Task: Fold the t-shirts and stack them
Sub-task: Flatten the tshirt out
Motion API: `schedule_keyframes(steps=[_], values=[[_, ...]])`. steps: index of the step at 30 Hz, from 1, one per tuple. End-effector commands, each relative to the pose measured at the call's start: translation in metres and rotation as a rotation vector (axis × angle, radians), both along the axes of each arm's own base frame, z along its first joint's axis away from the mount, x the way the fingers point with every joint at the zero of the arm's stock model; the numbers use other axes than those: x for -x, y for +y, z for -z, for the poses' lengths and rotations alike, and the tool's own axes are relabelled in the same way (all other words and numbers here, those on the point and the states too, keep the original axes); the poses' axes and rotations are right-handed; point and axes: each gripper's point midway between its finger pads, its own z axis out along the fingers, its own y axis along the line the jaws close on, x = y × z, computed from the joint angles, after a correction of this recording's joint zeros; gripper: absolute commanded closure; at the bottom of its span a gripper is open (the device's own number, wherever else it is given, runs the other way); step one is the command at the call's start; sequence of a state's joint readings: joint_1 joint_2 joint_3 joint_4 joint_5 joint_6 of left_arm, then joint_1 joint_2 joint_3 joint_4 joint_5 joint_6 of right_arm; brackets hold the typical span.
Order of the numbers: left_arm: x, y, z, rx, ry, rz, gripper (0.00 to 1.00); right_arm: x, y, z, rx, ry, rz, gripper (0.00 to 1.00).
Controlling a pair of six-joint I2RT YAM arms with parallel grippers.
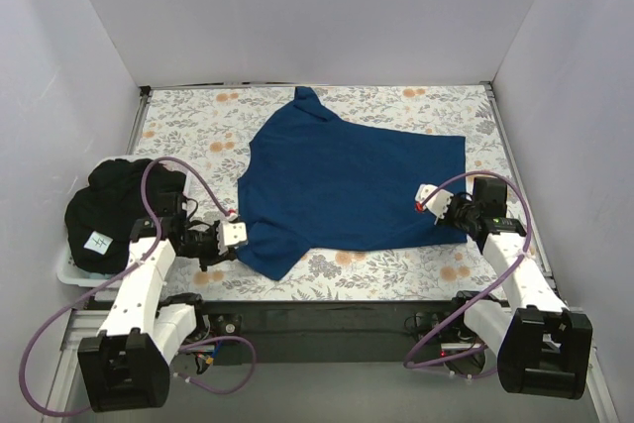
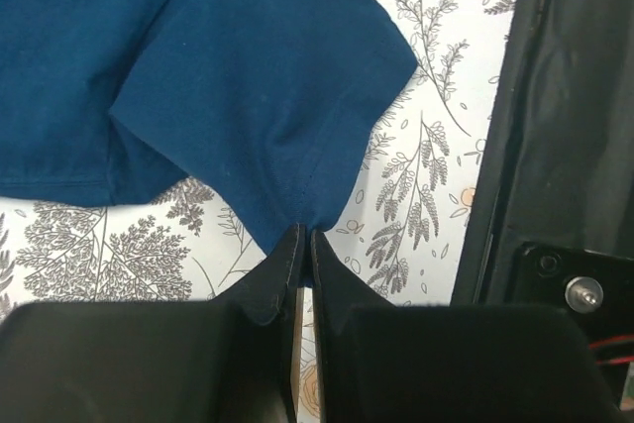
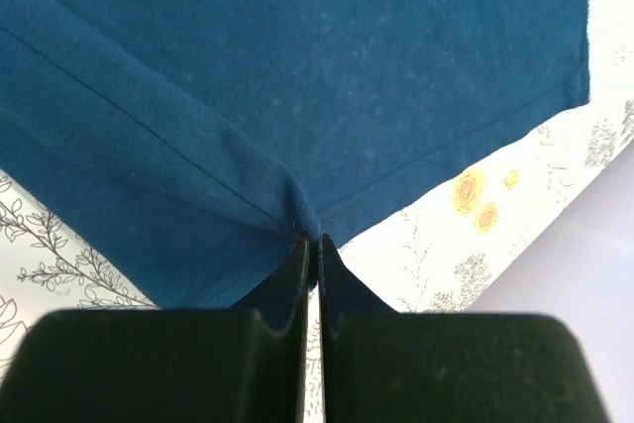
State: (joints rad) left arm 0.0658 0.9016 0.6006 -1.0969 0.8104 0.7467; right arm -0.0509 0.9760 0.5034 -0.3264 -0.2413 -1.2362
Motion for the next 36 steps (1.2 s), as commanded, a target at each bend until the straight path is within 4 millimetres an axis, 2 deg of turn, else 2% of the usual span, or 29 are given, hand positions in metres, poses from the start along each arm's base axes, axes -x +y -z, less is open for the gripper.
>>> schedule_keyframes(steps=[1, 2, 3, 5, 6, 7, 8, 9, 10, 11, 12, 15, 17, 18, 19, 20, 21, 22, 23, 24, 25, 27, 29, 32, 36], values=[[0.011, -0.003, -0.008, 0.005, 0.046, 0.060, 1.00, -0.003, -0.004, -0.008, 0.044, 0.017, -0.030, 0.91], [0.010, -0.001, -0.006, -0.020, 0.040, 0.062, 1.00, -0.001, -0.004, -0.007, 0.047, 0.034, -0.033, 0.84], [0.012, 0.002, -0.001, -0.049, 0.041, 0.075, 0.97, 0.000, -0.004, -0.007, 0.053, 0.042, -0.036, 0.70], [0.020, 0.017, 0.011, -0.166, -0.001, 0.175, 0.90, 0.004, -0.007, -0.008, 0.074, 0.064, -0.043, 0.64], [0.022, 0.020, 0.011, -0.188, -0.014, 0.193, 0.87, 0.010, -0.008, -0.007, 0.084, 0.093, -0.046, 0.58], [0.026, 0.023, 0.011, -0.212, -0.045, 0.251, 0.84, 0.013, -0.012, -0.010, 0.106, 0.092, -0.044, 0.57], [0.026, 0.025, 0.009, -0.230, -0.078, 0.261, 0.76, 0.015, -0.013, -0.011, 0.130, 0.086, -0.060, 0.55], [0.025, 0.023, 0.006, -0.225, -0.101, 0.266, 0.74, 0.021, -0.014, -0.009, 0.141, 0.099, -0.070, 0.48], [0.020, 0.021, -0.003, -0.216, -0.130, 0.261, 0.73, 0.022, -0.014, -0.017, 0.150, 0.068, -0.073, 0.34], [0.019, 0.018, -0.009, -0.201, -0.144, 0.262, 0.71, 0.024, -0.014, -0.020, 0.149, 0.061, -0.076, 0.11], [0.018, 0.012, -0.014, -0.165, -0.143, 0.266, 0.68, 0.024, -0.012, -0.030, 0.136, 0.044, -0.070, 0.02], [0.007, -0.002, -0.037, -0.078, -0.129, 0.219, 0.66, 0.019, -0.005, -0.049, 0.043, 0.032, -0.008, 0.02], [-0.006, -0.013, -0.042, -0.061, -0.102, 0.203, 0.67, 0.008, -0.001, -0.061, -0.023, 0.069, 0.044, 0.03], [0.004, -0.028, -0.038, -0.059, -0.008, 0.199, 0.68, 0.006, 0.001, -0.061, -0.076, 0.106, 0.104, 0.12], [-0.007, -0.033, -0.030, -0.110, 0.004, 0.174, 0.72, -0.003, 0.003, -0.060, -0.106, 0.151, 0.126, 0.16], [-0.006, -0.040, -0.024, -0.136, 0.031, 0.168, 0.74, -0.001, 0.005, -0.057, -0.129, 0.208, 0.145, 0.19], [0.007, -0.057, -0.020, -0.148, 0.100, 0.165, 0.76, -0.002, 0.008, -0.055, -0.154, 0.249, 0.164, 0.27], [-0.001, -0.063, -0.011, -0.189, 0.100, 0.150, 0.78, -0.004, 0.011, -0.044, -0.189, 0.325, 0.200, 0.30], [0.000, -0.069, -0.005, -0.212, 0.113, 0.147, 0.79, -0.010, 0.011, -0.051, -0.208, 0.336, 0.225, 0.32], [0.006, -0.082, 0.002, -0.232, 0.140, 0.153, 0.79, -0.013, 0.011, -0.049, -0.217, 0.361, 0.249, 0.37], [0.005, -0.083, 0.011, -0.268, 0.149, 0.149, 0.79, -0.016, 0.012, -0.042, -0.233, 0.409, 0.283, 0.40], [0.007, -0.080, 0.035, -0.372, 0.183, 0.140, 0.79, -0.023, 0.011, -0.042, -0.236, 0.427, 0.309, 0.42], [0.000, -0.080, 0.053, -0.437, 0.181, 0.111, 0.78, -0.025, 0.009, -0.032, -0.220, 0.464, 0.335, 0.42], [0.000, -0.086, 0.063, -0.468, 0.176, 0.113, 0.79, -0.021, 0.004, -0.017, -0.185, 0.512, 0.360, 0.43], [0.026, -0.093, 0.073, -0.510, 0.203, 0.190, 0.81, -0.014, 0.002, -0.004, -0.171, 0.557, 0.373, 0.44]])
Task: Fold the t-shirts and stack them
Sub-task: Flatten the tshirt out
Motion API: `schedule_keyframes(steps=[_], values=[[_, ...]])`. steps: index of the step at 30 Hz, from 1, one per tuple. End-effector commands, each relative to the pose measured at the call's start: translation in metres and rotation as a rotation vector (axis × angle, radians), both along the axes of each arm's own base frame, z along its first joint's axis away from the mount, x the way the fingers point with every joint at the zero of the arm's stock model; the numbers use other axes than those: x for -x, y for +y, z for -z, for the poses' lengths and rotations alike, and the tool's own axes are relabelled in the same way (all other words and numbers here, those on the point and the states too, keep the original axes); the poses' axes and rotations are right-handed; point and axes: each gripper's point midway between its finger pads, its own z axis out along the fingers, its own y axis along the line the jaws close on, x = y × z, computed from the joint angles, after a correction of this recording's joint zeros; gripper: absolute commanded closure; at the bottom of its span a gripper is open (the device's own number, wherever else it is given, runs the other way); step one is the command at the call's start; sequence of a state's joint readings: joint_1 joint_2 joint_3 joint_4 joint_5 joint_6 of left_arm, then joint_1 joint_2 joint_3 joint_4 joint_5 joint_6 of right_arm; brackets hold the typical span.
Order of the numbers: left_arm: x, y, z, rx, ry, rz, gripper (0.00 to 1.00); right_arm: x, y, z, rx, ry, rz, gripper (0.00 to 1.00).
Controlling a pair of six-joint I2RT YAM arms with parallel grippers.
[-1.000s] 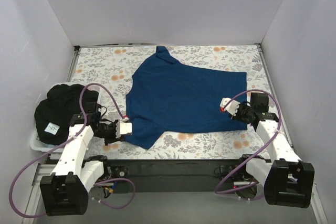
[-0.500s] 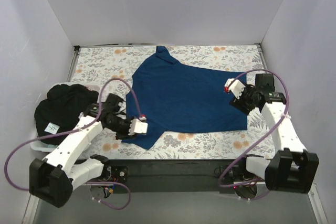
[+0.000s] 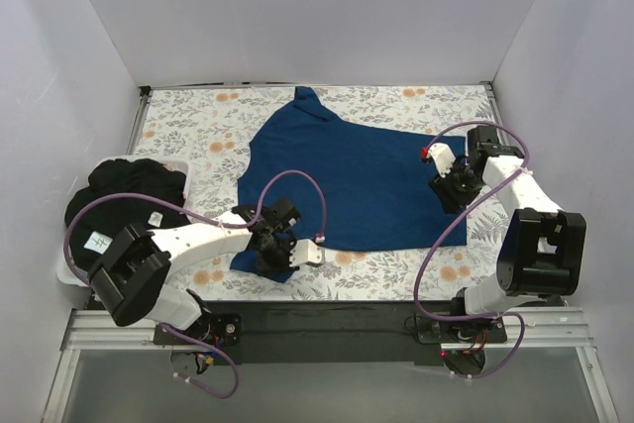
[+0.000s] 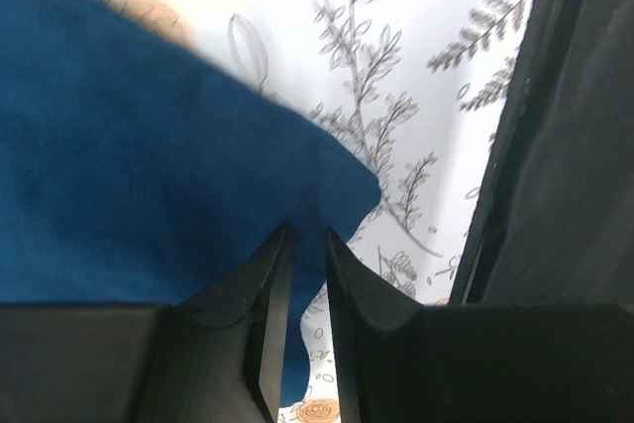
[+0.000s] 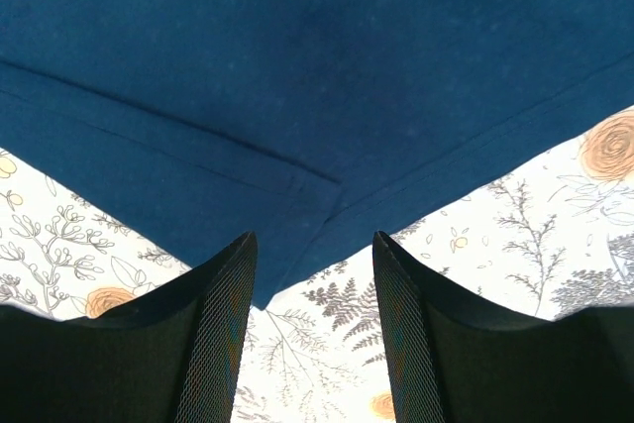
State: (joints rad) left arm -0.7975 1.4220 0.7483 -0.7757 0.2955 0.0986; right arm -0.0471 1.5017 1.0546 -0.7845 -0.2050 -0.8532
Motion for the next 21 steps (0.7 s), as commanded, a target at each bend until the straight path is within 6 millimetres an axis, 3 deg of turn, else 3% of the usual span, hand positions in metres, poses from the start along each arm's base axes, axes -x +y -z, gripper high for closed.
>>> schedule_keyframes(steps=[1, 3, 6, 7, 11, 15, 21], values=[[0.015, -0.007, 0.009, -0.036, -0.011, 0.017, 0.82, 0.007, 0.000, 0.003, 0.007, 0.043, 0.031, 0.44], [0.030, -0.013, 0.011, -0.050, 0.005, 0.041, 0.82, 0.008, -0.001, 0.005, 0.011, 0.054, 0.032, 0.44], [0.030, -0.016, 0.007, -0.046, 0.008, 0.049, 0.82, 0.007, -0.001, 0.006, 0.013, 0.060, 0.020, 0.44], [0.042, -0.017, 0.002, -0.037, 0.071, 0.065, 0.82, 0.007, 0.001, 0.006, -0.001, 0.064, 0.012, 0.45], [0.065, -0.046, -0.040, 0.105, 0.221, 0.079, 0.78, 0.010, 0.007, 0.004, -0.027, 0.090, -0.027, 0.44], [0.056, -0.071, -0.074, 0.210, 0.196, 0.057, 0.73, 0.011, 0.003, 0.010, -0.006, 0.124, -0.031, 0.42], [0.046, -0.079, -0.089, 0.245, 0.171, 0.005, 0.69, 0.004, -0.004, 0.024, 0.028, 0.167, -0.014, 0.41]])
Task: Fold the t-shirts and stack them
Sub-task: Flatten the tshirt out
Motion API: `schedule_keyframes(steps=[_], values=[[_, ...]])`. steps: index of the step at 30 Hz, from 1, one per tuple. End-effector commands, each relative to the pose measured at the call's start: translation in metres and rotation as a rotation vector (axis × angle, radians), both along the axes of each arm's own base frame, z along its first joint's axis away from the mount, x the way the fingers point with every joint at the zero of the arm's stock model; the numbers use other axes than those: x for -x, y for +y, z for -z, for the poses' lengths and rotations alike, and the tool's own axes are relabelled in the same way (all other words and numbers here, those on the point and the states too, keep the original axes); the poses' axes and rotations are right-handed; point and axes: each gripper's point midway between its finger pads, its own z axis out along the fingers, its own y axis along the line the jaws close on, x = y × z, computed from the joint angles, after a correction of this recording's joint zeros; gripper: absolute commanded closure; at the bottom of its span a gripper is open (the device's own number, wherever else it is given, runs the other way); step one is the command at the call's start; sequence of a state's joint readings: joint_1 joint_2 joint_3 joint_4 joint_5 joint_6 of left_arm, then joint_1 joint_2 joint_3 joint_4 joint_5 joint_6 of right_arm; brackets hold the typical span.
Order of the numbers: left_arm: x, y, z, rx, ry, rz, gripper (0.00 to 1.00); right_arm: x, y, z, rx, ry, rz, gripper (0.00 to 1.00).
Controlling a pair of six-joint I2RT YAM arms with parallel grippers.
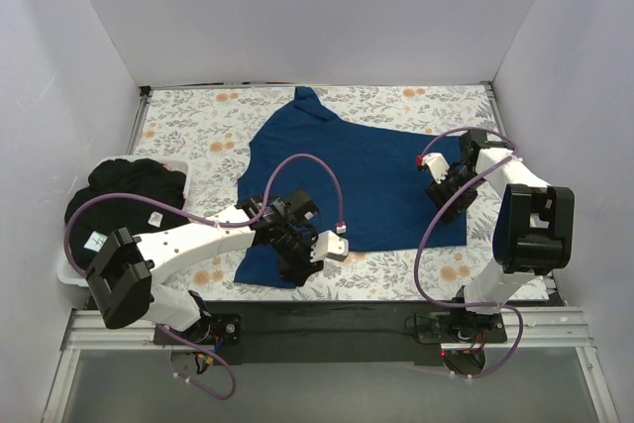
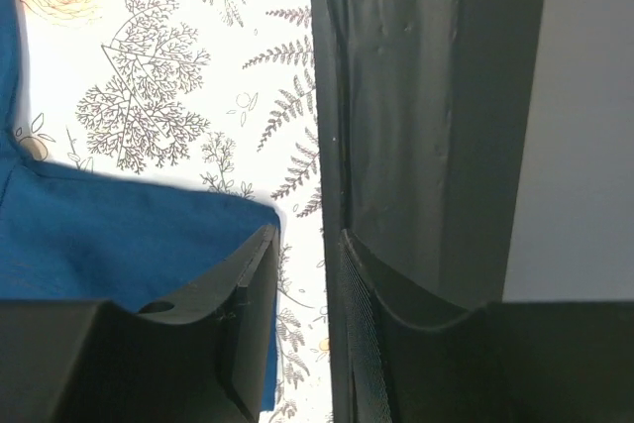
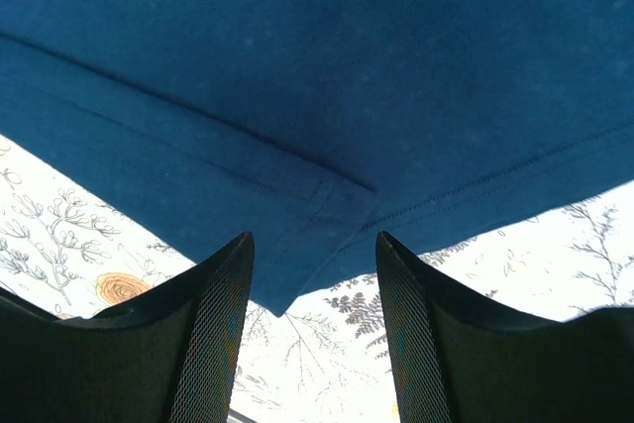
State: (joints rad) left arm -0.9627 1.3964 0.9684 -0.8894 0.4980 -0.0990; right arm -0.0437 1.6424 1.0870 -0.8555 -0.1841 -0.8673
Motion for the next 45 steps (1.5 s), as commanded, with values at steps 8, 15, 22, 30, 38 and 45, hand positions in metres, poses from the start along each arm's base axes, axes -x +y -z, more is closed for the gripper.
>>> schedule_keyframes(steps=[8, 15, 22, 30, 38, 45], values=[[-0.023, -0.009, -0.029, 0.113, 0.049, -0.176, 0.68, -0.020, -0.004, 0.004, 0.026, 0.028, 0.026, 0.43], [-0.057, -0.001, -0.045, 0.177, 0.048, -0.315, 0.68, -0.010, -0.003, 0.016, 0.020, 0.075, 0.022, 0.60], [-0.063, 0.001, -0.051, 0.190, 0.033, -0.339, 0.68, -0.011, -0.003, 0.019, 0.017, 0.089, 0.037, 0.66], [-0.061, 0.000, -0.051, 0.197, 0.048, -0.349, 0.68, -0.019, -0.007, 0.016, 0.039, 0.074, 0.058, 0.51], [-0.059, 0.001, -0.049, 0.198, 0.060, -0.361, 0.67, -0.012, -0.004, 0.017, 0.027, 0.086, 0.051, 0.83], [-0.054, -0.002, -0.053, 0.238, 0.167, -0.432, 0.68, 0.005, -0.004, -0.007, 0.026, 0.048, 0.008, 0.99]])
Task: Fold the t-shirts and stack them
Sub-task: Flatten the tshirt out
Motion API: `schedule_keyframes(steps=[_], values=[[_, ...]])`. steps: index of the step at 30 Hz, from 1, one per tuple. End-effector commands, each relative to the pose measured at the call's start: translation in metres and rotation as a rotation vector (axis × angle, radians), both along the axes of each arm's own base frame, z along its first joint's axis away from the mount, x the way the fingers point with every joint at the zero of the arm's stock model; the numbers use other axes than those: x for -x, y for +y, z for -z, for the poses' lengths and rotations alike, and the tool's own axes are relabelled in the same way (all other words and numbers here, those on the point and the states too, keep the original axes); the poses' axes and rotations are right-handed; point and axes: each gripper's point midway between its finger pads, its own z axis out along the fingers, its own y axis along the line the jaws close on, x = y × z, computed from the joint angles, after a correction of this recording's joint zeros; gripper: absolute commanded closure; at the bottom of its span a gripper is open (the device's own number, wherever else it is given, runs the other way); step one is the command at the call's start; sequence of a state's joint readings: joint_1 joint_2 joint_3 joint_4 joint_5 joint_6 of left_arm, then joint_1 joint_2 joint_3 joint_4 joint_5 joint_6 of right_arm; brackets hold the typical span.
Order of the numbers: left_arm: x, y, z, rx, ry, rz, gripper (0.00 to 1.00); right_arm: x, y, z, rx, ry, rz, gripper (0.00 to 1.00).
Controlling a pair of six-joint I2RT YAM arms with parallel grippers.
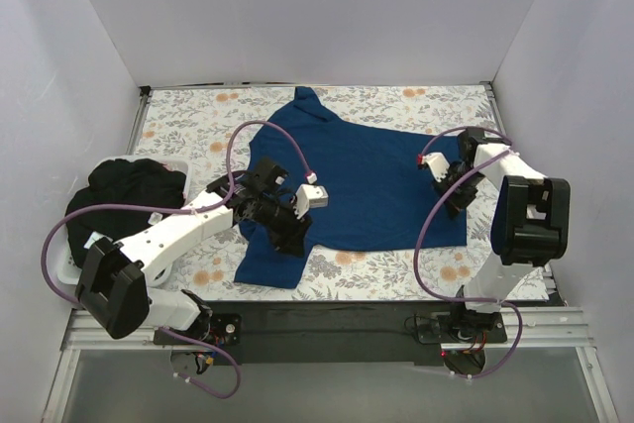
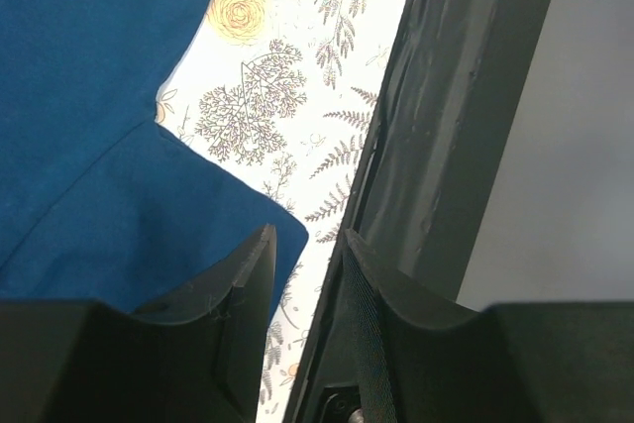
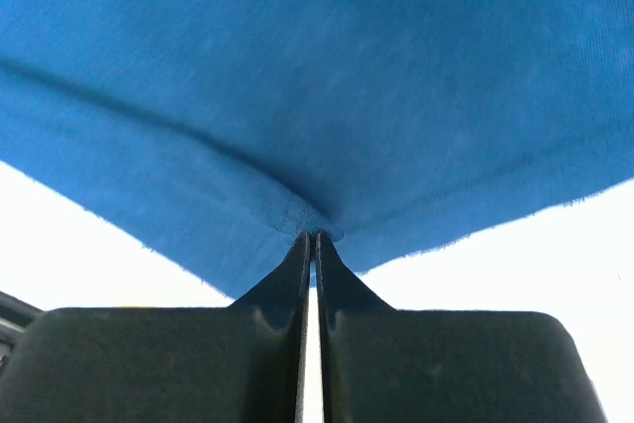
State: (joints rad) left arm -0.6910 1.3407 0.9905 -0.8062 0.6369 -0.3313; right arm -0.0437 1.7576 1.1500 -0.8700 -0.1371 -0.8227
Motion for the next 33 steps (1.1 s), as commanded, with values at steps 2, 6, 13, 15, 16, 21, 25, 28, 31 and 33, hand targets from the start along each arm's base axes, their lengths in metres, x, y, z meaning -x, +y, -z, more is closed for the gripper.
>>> schedule_keyframes(steps=[2, 6, 13, 15, 16, 21, 25, 28, 31, 33], values=[[-0.002, 0.000, -0.016, 0.085, 0.049, -0.078, 0.68, 0.020, 0.004, -0.037, -0.015, -0.061, -0.055, 0.99], [-0.015, 0.006, -0.019, 0.094, 0.052, -0.146, 0.69, 0.047, -0.001, -0.050, 0.011, -0.101, -0.143, 0.99], [-0.035, 0.017, -0.025, 0.099, 0.073, -0.260, 0.69, 0.121, -0.035, -0.025, 0.192, -0.031, -0.358, 0.98], [-0.047, 0.023, -0.024, 0.090, 0.067, -0.313, 0.69, 0.132, -0.040, -0.021, 0.223, -0.051, -0.426, 0.78], [-0.053, 0.026, -0.023, 0.078, 0.067, -0.350, 0.69, 0.133, -0.042, -0.022, 0.236, -0.059, -0.438, 0.66], [-0.106, 0.047, -0.015, 0.011, -0.002, -0.548, 0.69, 0.101, -0.030, -0.055, 0.193, -0.182, -0.385, 0.29], [-0.143, 0.057, -0.003, -0.052, -0.026, -0.647, 0.69, 0.069, -0.005, -0.071, 0.049, -0.192, -0.240, 0.28], [-0.171, 0.071, 0.015, -0.113, -0.014, -0.721, 0.70, 0.049, 0.002, -0.064, 0.000, -0.117, -0.087, 0.38], [-0.193, 0.090, 0.029, -0.153, -0.005, -0.780, 0.72, 0.029, 0.004, -0.049, -0.004, -0.092, 0.005, 0.40], [-0.199, 0.097, 0.042, -0.191, 0.002, -0.786, 0.72, 0.015, 0.000, -0.037, 0.018, -0.107, 0.028, 0.41]])
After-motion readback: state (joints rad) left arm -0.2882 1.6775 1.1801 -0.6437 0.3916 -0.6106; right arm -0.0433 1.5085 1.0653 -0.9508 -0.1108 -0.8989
